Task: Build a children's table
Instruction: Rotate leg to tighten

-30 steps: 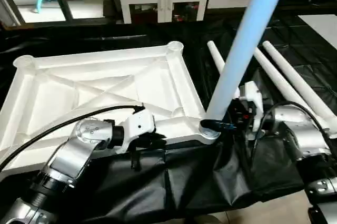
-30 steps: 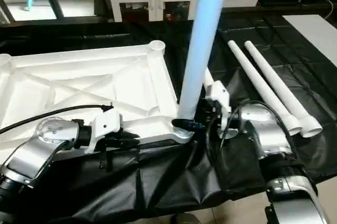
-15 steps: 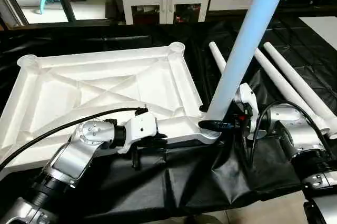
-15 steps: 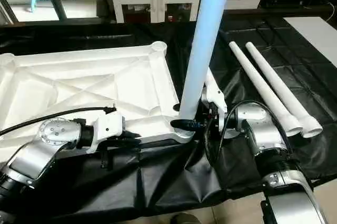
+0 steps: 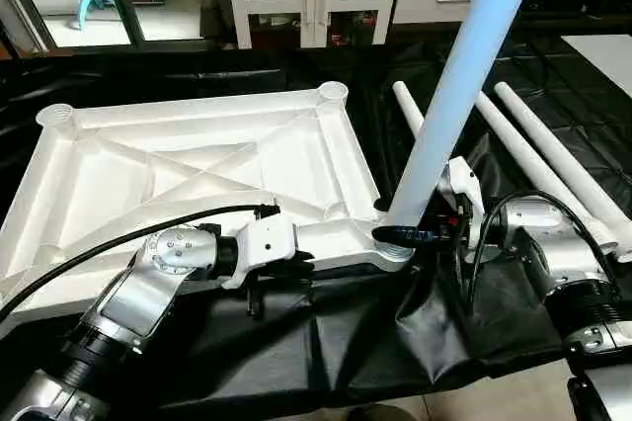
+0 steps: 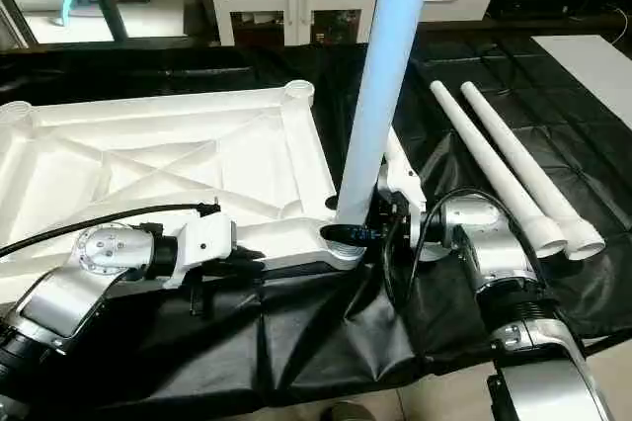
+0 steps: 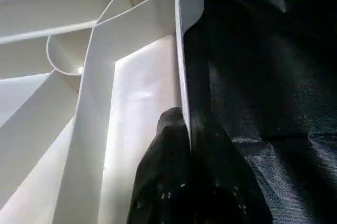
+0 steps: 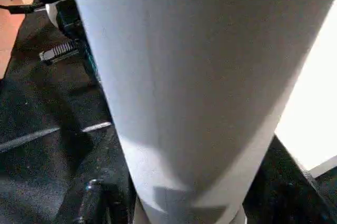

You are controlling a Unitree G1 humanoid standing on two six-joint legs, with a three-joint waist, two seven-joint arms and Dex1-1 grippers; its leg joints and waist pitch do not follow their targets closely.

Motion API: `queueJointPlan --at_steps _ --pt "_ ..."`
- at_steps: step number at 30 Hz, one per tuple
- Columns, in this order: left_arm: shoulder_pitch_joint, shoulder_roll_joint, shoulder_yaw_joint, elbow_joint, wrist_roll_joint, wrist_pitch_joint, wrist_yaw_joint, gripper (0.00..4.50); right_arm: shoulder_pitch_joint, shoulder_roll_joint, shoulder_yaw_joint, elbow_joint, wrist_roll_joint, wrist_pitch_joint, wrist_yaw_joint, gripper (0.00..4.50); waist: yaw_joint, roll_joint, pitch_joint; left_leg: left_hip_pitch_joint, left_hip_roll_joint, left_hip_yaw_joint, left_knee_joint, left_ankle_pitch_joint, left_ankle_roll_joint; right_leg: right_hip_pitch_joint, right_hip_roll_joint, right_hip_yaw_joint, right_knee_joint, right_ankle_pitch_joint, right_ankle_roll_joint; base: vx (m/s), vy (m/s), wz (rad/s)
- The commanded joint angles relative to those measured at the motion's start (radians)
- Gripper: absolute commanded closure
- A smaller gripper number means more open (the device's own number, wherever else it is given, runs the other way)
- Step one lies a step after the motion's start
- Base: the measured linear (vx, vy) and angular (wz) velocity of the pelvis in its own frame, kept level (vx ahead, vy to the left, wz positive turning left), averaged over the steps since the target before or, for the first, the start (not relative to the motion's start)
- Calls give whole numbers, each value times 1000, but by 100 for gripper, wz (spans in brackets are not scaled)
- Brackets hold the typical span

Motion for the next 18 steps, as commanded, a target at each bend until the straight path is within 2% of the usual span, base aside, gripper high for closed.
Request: queueJointPlan --at_steps 1,2,4,5,6,7,8,10,11,12,13,14,15,16,17,18 --pt "23 16 -46 36 62 13 0 450 2 20 -7 48 -23 20 -57 249 -2 -6 -67 1 42 -13 -61 -114 109 50 -69 46 -69 -90 -309 0 0 0" --pt "25 14 -45 35 65 18 9 450 6 30 -7 61 -40 7 -100 249 -4 -7 -67 1 42 -13 -61 -121 104 49 -70 47 -71 -107 -305 0 0 0" --pt "26 9 -45 33 71 37 24 450 16 50 -5 79 -69 -14 -178 250 -8 -11 -62 3 40 -15 -63 -173 72 45 -70 47 -82 -221 -276 0 0 0" --pt "19 -4 -43 39 80 64 51 450 25 75 -8 95 -89 -19 -262 251 -9 -10 -61 3 40 -16 -64 -184 63 43 -71 47 -84 -250 -266 0 0 0" --pt "4 -35 -36 51 91 110 101 450 38 119 -16 126 -113 -24 -395 251 -16 -15 -57 8 39 -18 -67 -214 34 35 -72 48 -94 -345 -236 0 0 0" --pt "4 -35 -36 51 91 110 101 450 38 119 -16 126 -113 -24 -395 251 -16 -15 -57 8 39 -18 -67 -214 34 35 -72 48 -94 -345 -236 0 0 0" --pt "-2 -48 -35 52 96 126 119 450 42 135 -19 137 -120 -26 -436 253 -22 -16 -57 9 38 -21 -68 -247 16 33 -71 47 -100 -407 -213 0 0 0" --pt "-24 -86 -37 56 110 173 165 450 43 185 -24 187 -142 -33 -569 254 -30 -26 -61 5 39 -25 -70 -266 7 31 -70 46 -102 -433 -189 0 0 0" --pt "-31 -97 -39 58 114 187 176 450 40 200 -25 206 -150 -36 -614 254 -32 -24 -62 5 39 -25 -71 -267 5 29 -71 48 -101 -432 -187 0 0 0" --pt "-52 -127 -40 57 136 252 219 450 25 241 -46 258 -157 -42 -744 255 -38 -29 -61 10 39 -27 -72 -294 -11 20 -72 46 -106 -472 -177 0 0 0" --pt "-62 -142 -40 59 147 274 242 450 17 256 -54 279 -162 -45 -809 255 -38 -29 -61 10 36 -29 -73 -304 -13 20 -72 45 -108 -489 -171 0 0 0" --pt "-62 -142 -40 59 147 274 242 450 17 256 -54 279 -162 -45 -809 255 -40 -27 -62 11 37 -29 -73 -312 -17 18 -72 45 -109 -497 -165 0 0 0" --pt "-76 -169 -33 63 158 318 282 450 7 277 -65 307 -166 -45 -889 255 -42 -31 -64 10 36 -31 -73 -325 -17 19 -71 43 -110 -500 -157 0 0 0" --pt "-76 -169 -33 63 158 318 282 450 7 277 -65 307 -166 -45 -889 255 -44 -30 -63 10 37 -31 -74 -329 -19 17 -71 45 -110 -491 -158 0 0 0" --pt "-90 -196 -26 69 168 359 322 450 -3 297 -74 331 -168 -40 -960 255 -45 -30 -65 9 36 -31 -74 -337 -17 18 -69 43 -111 -477 -155 0 0 0" --pt "-108 -233 -20 71 182 412 364 450 -18 329 -87 361 -177 -39 -1077 255 -51 -33 -65 10 38 -30 -76 -342 -24 13 -69 44 -110 -463 -158 0 0 0"
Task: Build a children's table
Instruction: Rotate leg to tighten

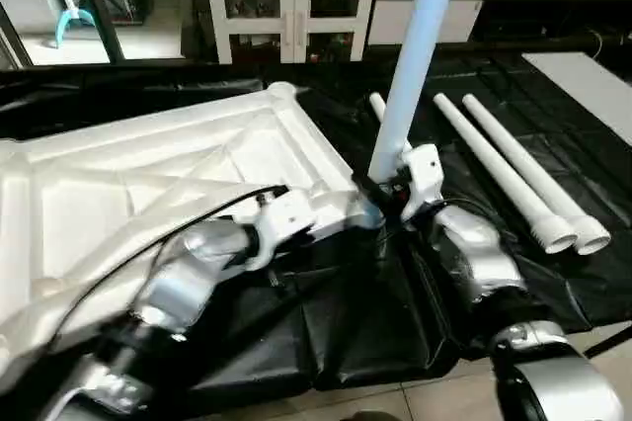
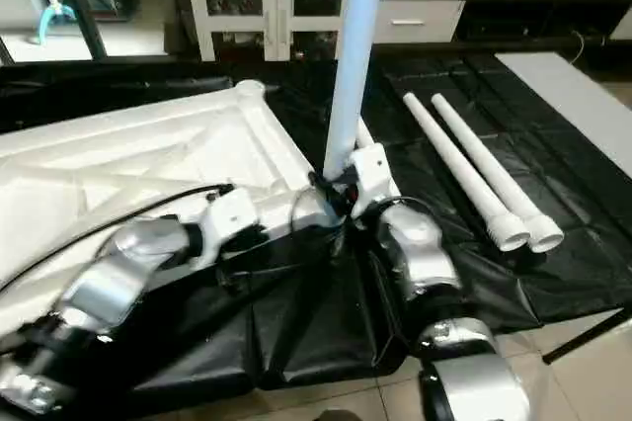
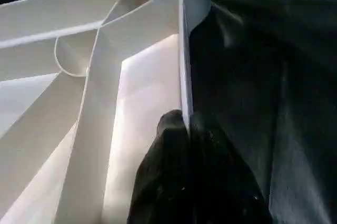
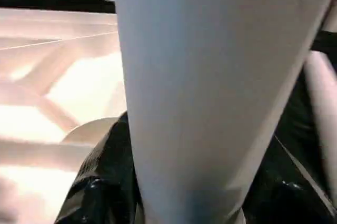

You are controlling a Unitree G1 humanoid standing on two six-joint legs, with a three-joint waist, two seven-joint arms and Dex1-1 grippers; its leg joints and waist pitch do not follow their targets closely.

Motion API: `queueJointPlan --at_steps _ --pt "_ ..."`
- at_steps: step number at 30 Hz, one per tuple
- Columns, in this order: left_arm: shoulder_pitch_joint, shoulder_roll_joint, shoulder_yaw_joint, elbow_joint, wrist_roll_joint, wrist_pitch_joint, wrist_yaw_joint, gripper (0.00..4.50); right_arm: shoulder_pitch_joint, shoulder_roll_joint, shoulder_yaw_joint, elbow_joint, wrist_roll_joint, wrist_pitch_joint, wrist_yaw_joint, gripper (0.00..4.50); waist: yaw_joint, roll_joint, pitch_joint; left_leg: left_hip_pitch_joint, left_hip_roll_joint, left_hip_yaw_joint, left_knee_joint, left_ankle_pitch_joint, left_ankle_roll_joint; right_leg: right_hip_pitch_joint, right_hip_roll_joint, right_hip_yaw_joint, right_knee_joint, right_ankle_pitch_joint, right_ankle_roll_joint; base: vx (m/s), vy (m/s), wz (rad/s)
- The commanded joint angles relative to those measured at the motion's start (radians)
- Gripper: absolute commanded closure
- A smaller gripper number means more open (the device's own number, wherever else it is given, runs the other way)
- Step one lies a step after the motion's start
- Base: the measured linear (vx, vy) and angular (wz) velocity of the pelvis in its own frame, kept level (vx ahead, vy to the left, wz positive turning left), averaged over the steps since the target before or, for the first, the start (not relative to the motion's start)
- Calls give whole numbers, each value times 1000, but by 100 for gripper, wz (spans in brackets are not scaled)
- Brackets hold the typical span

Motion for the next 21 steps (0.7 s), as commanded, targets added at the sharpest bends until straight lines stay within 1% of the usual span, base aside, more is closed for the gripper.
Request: queueJointPlan --at_steps 1,3,4,5,6,7,8,9,11,12,13,14,15,16,17,18,19,20,21 --pt "-43 -77 -20 21 48 118 96 450 20 70 -11 173 -68 68 -310 255 -6 11 -34 4 37 -27 -77 -344 -25 9 -68 44 -113 -453 -159 0 0 0" --pt "-52 -100 -27 23 53 125 111 450 12 100 -11 187 -76 64 -368 255 -7 6 -36 8 33 -28 -76 -360 -31 6 -66 41 -114 -450 -146 0 0 0" --pt "-52 -109 -28 24 54 122 114 450 5 118 -4 193 -90 46 -377 255 -8 4 -37 4 31 -28 -76 -373 -20 9 -66 41 -116 -453 -134 0 0 0" --pt "-51 -110 -28 24 53 119 114 450 3 121 -2 194 -90 41 -369 256 -8 3 -37 2 31 -28 -77 -377 -15 8 -67 41 -117 -453 -132 0 0 0" --pt "-46 -110 -25 24 50 106 116 450 -10 136 8 197 -94 22 -331 256 -6 4 -38 3 32 -28 -77 -380 -9 6 -66 42 -118 -440 -129 0 0 0" --pt "-37 -100 -19 18 42 96 115 450 -18 144 -6 190 -62 16 -255 256 -8 0 -38 -3 32 -29 -79 -380 -2 10 -67 41 -115 -423 -133 0 0 0" --pt "-32 -95 -17 15 38 92 114 450 -21 147 -15 187 -44 15 -219 256 -8 0 -39 -6 33 -30 -80 -376 2 14 -67 41 -112 -413 -135 0 0 0" --pt "-20 -74 -15 9 36 69 107 450 -23 146 -28 164 -12 3 -137 256 -8 3 -39 -8 34 -30 -81 -369 8 15 -67 42 -111 -393 -142 0 0 0" --pt "-5 -48 -17 7 37 10 89 450 -21 132 -27 132 2 -27 -58 256 -8 4 -41 -13 36 -30 -82 -356 22 20 -69 42 -109 -357 -154 0 0 0" --pt "2 -39 -17 7 37 -13 81 450 -21 125 -25 120 6 -39 -26 200 -6 5 -42 -14 38 -28 -82 -329 29 21 -68 42 -107 -321 -166 0 0 0" --pt "11 -24 -13 6 34 -27 66 450 -18 107 -18 96 9 -48 18 186 -6 5 -44 -16 40 -27 -82 -299 36 26 -70 43 -102 -273 -187 0 0 0" --pt "30 6 -11 3 20 -92 29 450 -8 78 -13 46 36 -44 107 183 -6 12 -42 -18 41 -27 -82 -288 38 27 -70 43 -99 -254 -196 0 0 0" --pt "50 41 -11 -4 3 -152 -19 450 4 42 -7 -8 66 -27 205 176 -3 6 -42 -23 40 -28 -81 -274 59 36 -69 42 -100 -231 -200 0 0 0" --pt "61 60 -11 -8 -6 -184 -44 450 10 22 -2 -34 80 -15 256 164 -2 7 -45 -25 42 -28 -80 -242 77 39 -70 43 -95 -186 -213 0 0 0" --pt "75 86 -13 -14 -21 -225 -81 450 19 -7 4 -66 96 4 336 164 -3 7 -47 -24 44 -26 -79 -220 84 39 -70 44 -90 -155 -224 0 0 0" --pt "97 123 -12 -22 -47 -271 -138 450 39 -63 27 -124 116 35 470 151 0 13 -46 -23 42 -25 -76 -186 104 41 -67 42 -87 -105 -244 0 0 0" --pt "106 144 -12 -21 -55 -296 -156 450 50 -99 38 -152 122 56 550 143 1 14 -50 -22 45 -23 -72 -141 125 44 -67 42 -76 -38 -266 0 0 0" --pt "106 144 -12 -21 -55 -296 -156 450 50 -99 38 -152 122 56 550 138 2 14 -50 -21 45 -21 -70 -123 137 42 -65 41 -74 -6 -276 0 0 0" --pt "114 164 -12 -16 -61 -334 -173 450 59 -138 51 -175 123 76 620 120 6 15 -52 -18 45 -21 -67 -79 156 45 -66 40 -67 54 -294 0 0 0"
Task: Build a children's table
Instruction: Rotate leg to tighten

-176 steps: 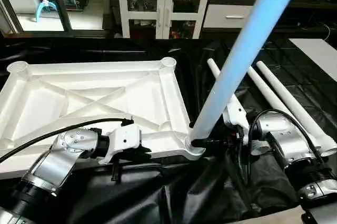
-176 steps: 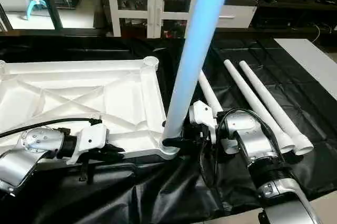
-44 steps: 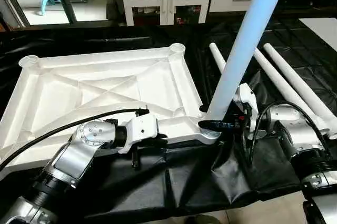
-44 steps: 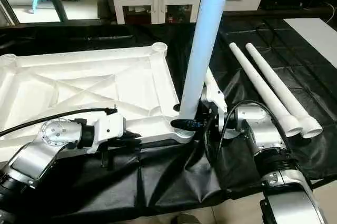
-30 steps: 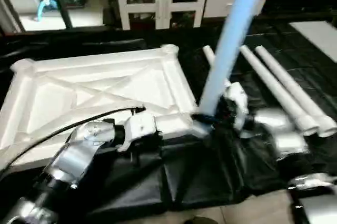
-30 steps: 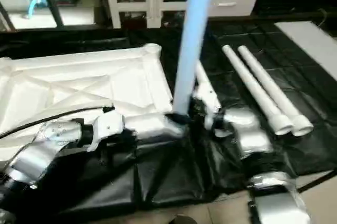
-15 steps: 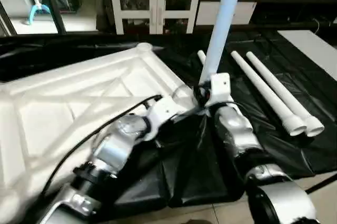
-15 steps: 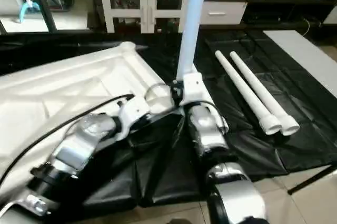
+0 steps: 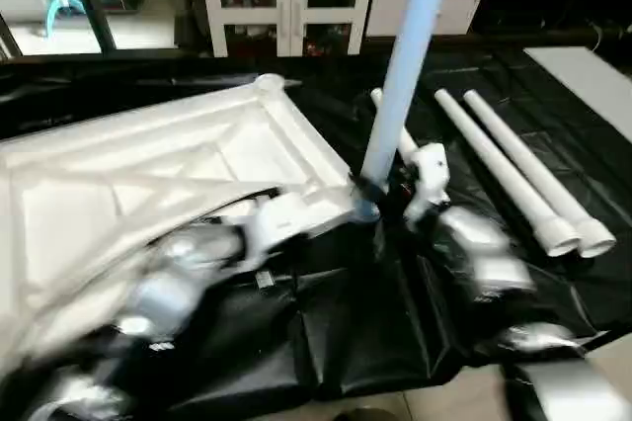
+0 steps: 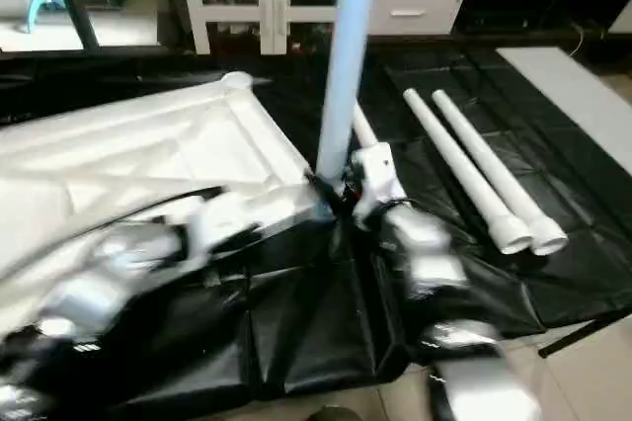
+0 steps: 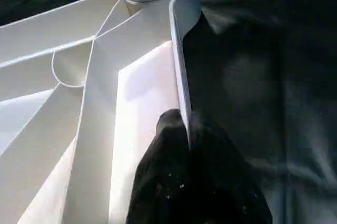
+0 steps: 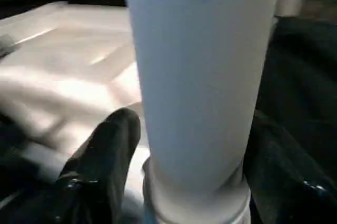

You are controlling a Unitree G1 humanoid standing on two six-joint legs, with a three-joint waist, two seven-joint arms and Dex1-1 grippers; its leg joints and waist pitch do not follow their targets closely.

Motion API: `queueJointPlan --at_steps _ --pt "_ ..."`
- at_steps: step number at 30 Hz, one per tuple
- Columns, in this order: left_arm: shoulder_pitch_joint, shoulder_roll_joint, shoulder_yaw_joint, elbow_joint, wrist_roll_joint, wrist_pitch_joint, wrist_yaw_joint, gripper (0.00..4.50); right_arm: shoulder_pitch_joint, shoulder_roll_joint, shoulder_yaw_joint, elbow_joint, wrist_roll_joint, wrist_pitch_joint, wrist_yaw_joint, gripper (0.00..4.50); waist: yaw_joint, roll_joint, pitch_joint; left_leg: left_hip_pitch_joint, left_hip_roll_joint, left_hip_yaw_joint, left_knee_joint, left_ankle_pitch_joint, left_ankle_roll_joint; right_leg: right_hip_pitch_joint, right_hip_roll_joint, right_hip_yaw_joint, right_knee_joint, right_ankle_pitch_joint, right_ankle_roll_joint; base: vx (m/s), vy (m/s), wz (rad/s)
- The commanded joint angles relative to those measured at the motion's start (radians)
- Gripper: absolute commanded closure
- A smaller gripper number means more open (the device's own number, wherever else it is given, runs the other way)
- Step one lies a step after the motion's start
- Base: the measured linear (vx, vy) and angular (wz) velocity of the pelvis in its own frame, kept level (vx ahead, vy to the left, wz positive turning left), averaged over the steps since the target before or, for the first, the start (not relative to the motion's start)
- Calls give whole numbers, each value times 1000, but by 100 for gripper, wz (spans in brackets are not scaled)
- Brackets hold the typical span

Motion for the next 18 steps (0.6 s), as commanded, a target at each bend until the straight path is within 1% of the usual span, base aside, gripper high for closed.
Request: queueJointPlan --at_steps 1,2,3,4,5,6,7,8,9,10,11,13,14,15,17,18 --pt "43 24 -40 20 -18 -78 -73 450 18 -72 52 -64 -1 33 185 111 6 11 -52 1 46 -12 -63 -54 170 55 -68 46 -52 94 -307 0 0 0" --pt "45 27 -39 19 -21 -82 -78 450 19 -80 53 -66 -3 32 194 111 11 10 -53 3 47 -12 -62 -48 176 57 -68 45 -51 99 -310 0 0 0" --pt "59 48 -27 10 -50 -96 -126 450 27 -138 57 -78 -3 39 266 111 12 8 -49 4 47 -8 -63 -59 182 53 -69 46 -53 80 -315 0 0 0" --pt "62 53 -23 9 -60 -100 -140 450 30 -152 54 -87 2 51 289 111 18 8 -47 6 47 -6 -64 -90 176 53 -72 47 -59 25 -312 0 0 0" --pt "63 55 -23 9 -63 -101 -144 450 31 -156 53 -89 4 54 295 111 18 8 -47 6 47 -6 -64 -90 176 53 -72 47 -59 25 -312 0 0 0" --pt "64 59 -20 11 -68 -109 -149 450 34 -173 53 -88 6 61 326 111 21 7 -41 8 49 -5 -67 -124 155 50 -70 48 -65 -42 -304 0 0 0" --pt "65 61 -18 12 -70 -114 -151 450 35 -183 53 -88 6 64 342 111 23 7 -40 9 48 -5 -67 -131 148 49 -70 49 -67 -60 -301 0 0 0" --pt "64 63 -18 16 -73 -120 -154 450 34 -189 56 -79 -2 55 348 111 24 6 -37 8 48 -4 -68 -150 135 48 -70 50 -70 -99 -293 0 0 0" --pt "61 62 -17 25 -70 -132 -152 450 32 -190 57 -70 -8 61 347 111 25 7 -36 10 47 -4 -68 -161 123 45 -70 51 -73 -128 -284 0 0 0" --pt "60 62 -16 28 -70 -138 -152 450 31 -190 57 -67 -10 64 346 127 25 8 -36 10 46 -4 -68 -162 114 45 -70 52 -74 -138 -280 0 0 0" --pt "59 60 -16 34 -72 -141 -156 450 29 -182 62 -61 -12 78 342 137 25 7 -36 10 47 -4 -68 -159 112 46 -70 51 -73 -139 -278 0 0 0" --pt "59 57 -18 33 -72 -147 -153 450 29 -165 63 -59 -6 79 332 160 26 9 -36 11 46 -4 -68 -140 111 45 -69 52 -71 -122 -276 0 0 0" --pt "60 57 -18 28 -76 -144 -158 450 30 -149 62 -62 2 86 331 160 26 10 -35 10 46 -4 -68 -135 114 45 -69 52 -70 -112 -278 0 0 0" --pt "61 57 -17 25 -80 -140 -162 450 31 -140 61 -64 7 91 332 182 26 11 -36 10 47 -4 -68 -131 116 45 -69 52 -68 -107 -279 0 0 0" --pt "63 59 -16 21 -84 -138 -170 450 30 -120 63 -63 12 99 341 188 26 11 -37 9 47 -4 -68 -119 120 47 -70 51 -66 -87 -284 0 0 0" --pt "64 60 -15 20 -84 -140 -173 450 27 -112 64 -56 6 93 340 191 27 12 -37 10 46 -3 -67 -116 122 46 -69 51 -66 -79 -286 0 0 0"
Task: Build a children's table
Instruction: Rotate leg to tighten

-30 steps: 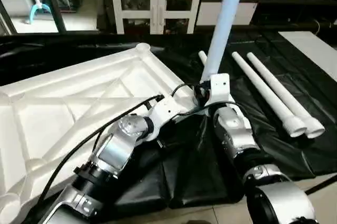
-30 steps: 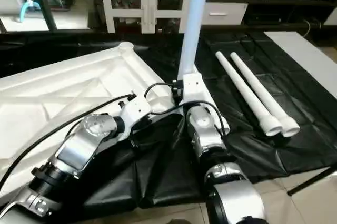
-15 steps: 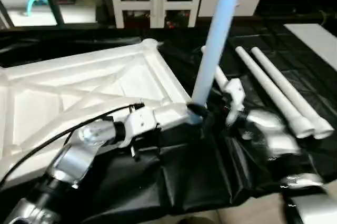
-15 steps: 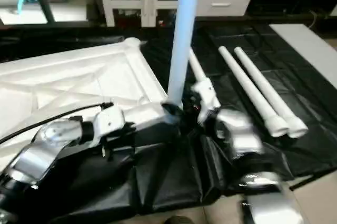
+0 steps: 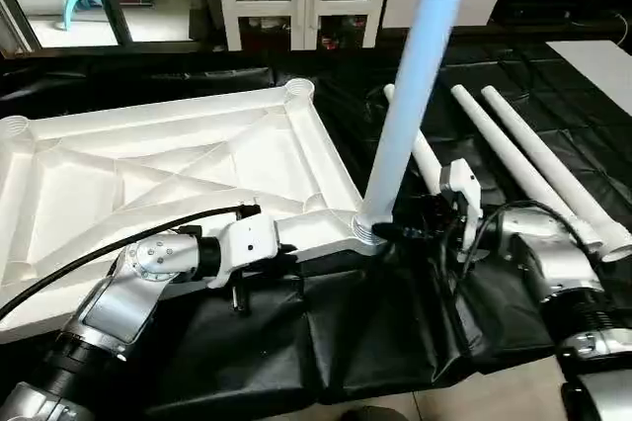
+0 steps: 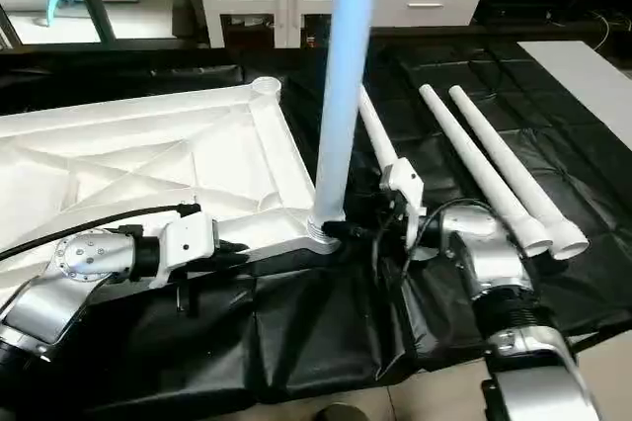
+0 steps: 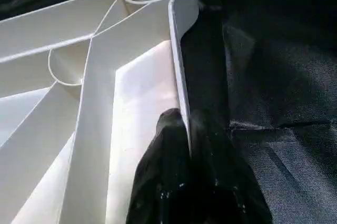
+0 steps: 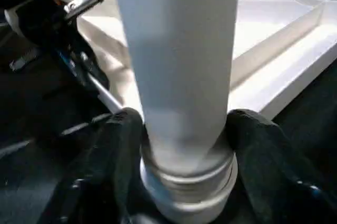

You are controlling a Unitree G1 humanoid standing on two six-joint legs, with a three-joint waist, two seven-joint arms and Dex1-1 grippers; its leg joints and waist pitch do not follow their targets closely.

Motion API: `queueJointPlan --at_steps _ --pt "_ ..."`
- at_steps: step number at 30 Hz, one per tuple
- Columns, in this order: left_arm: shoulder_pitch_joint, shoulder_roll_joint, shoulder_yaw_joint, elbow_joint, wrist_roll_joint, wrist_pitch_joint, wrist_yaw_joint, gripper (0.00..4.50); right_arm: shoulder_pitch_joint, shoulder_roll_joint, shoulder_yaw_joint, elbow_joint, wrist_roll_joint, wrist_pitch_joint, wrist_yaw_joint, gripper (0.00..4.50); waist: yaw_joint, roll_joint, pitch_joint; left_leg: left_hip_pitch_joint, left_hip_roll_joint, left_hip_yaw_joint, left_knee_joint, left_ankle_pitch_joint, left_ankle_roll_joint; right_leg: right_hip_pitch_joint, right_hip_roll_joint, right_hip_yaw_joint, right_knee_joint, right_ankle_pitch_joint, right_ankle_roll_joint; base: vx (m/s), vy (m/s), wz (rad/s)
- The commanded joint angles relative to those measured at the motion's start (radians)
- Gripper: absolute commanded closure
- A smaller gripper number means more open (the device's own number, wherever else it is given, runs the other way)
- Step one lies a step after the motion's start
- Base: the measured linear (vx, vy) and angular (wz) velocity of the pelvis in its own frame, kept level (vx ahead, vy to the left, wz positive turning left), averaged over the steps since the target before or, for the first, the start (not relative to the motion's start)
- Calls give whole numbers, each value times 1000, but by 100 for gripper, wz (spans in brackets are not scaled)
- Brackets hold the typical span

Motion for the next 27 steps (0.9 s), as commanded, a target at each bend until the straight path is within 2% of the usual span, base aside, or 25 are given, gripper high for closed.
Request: queueJointPlan --at_steps 1,3,5,6,11,14,17,19,20,21,22,23,24,25,26,27 --pt "20 -5 -42 12 -2 -10 -32 450 -11 42 32 31 -15 -14 4 197 2 0 -47 8 44 -12 -66 -113 121 48 -70 48 -67 -72 -291 0 0 0" --pt "21 -3 -42 11 -2 -10 -35 450 -21 53 33 49 -26 -31 -12 226 2 -1 -45 6 44 -12 -68 -122 115 49 -69 48 -69 -86 -292 0 0 0" --pt "21 -1 -42 9 -3 -10 -41 450 -47 72 25 89 -39 -60 -45 229 -1 -2 -42 6 44 -13 -69 -147 103 48 -70 47 -72 -122 -286 0 0 0" --pt "22 -1 -42 8 -4 -10 -43 450 -54 77 21 98 -40 -63 -50 236 -4 0 -40 7 44 -14 -71 -176 87 46 -71 48 -78 -173 -275 0 0 0" --pt "29 2 -45 -7 -4 -4 -51 450 -74 82 19 133 -60 -71 -59 241 -9 0 -36 6 45 -17 -75 -209 67 44 -71 48 -82 -232 -259 0 0 0" --pt "31 2 -47 -8 -4 -3 -51 450 -75 82 18 138 -62 -77 -59 241 -10 -1 -37 7 45 -17 -73 -200 65 44 -71 50 -81 -221 -258 0 0 0" --pt "28 -5 -52 -7 5 -4 -45 450 -86 94 5 164 -76 -118 -119 242 -12 -1 -38 6 46 -16 -73 -185 73 43 -72 50 -78 -194 -268 0 0 0" --pt "26 -8 -53 -5 9 -4 -40 450 -90 99 0 174 -85 -129 -142 243 -15 -1 -37 6 45 -17 -74 -197 69 43 -72 49 -80 -215 -265 0 0 0" --pt "20 -13 -61 -4 32 6 -20 450 -90 115 -10 181 -99 -127 -222 243 -17 -4 -38 7 46 -15 -73 -199 67 41 -71 50 -81 -221 -263 0 0 0" --pt "8 -27 -77 2 70 30 15 450 -80 143 -21 182 -119 -108 -351 243 -18 -3 -35 8 46 -16 -76 -203 53 38 -71 51 -83 -247 -254 0 0 0" --pt "8 -27 -77 2 70 30 15 450 -80 143 -21 182 -119 -108 -351 243 -17 -3 -34 9 45 -17 -76 -210 46 38 -71 51 -85 -264 -248 0 0 0" --pt "-13 -74 -98 11 116 102 82 450 -56 202 -42 183 -133 -64 -537 244 -20 -2 -34 9 45 -17 -76 -215 40 37 -73 53 -85 -276 -243 0 0 0" --pt "-27 -116 -107 15 130 152 121 450 -40 243 -52 187 -134 -46 -629 244 -20 0 -33 13 46 -18 -79 -218 22 34 -74 53 -89 -295 -236 0 0 0" --pt "-27 -116 -107 15 130 152 121 450 -40 243 -52 187 -134 -46 -629 245 -20 1 -34 14 46 -17 -77 -220 15 32 -75 56 -89 -296 -234 0 0 0" --pt "-38 -143 -113 17 133 179 141 450 -33 269 -57 193 -131 -28 -676 245 -19 2 -34 11 43 -20 -79 -227 8 37 -74 54 -87 -296 -231 0 0 0" --pt "-46 -162 -118 17 136 203 154 450 -31 289 -65 202 -129 -22 -716 245 -19 1 -33 13 43 -19 -80 -249 7 34 -71 53 -91 -301 -228 0 0 0"
